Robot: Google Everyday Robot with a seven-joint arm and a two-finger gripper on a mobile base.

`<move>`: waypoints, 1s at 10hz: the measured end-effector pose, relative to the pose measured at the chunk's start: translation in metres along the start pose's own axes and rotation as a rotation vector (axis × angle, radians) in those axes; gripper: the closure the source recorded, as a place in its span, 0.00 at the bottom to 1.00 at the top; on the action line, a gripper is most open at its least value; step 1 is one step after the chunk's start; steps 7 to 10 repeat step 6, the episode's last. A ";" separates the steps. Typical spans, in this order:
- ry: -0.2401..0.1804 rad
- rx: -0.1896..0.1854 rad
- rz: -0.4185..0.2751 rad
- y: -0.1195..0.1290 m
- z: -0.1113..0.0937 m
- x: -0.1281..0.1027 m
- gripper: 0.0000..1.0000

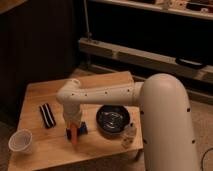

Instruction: Place the pepper on the white sponge

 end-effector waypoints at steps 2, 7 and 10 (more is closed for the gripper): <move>-0.005 -0.010 0.005 0.002 0.003 0.000 0.29; 0.007 0.030 0.043 0.012 -0.005 0.004 0.29; 0.007 0.030 0.043 0.012 -0.005 0.004 0.29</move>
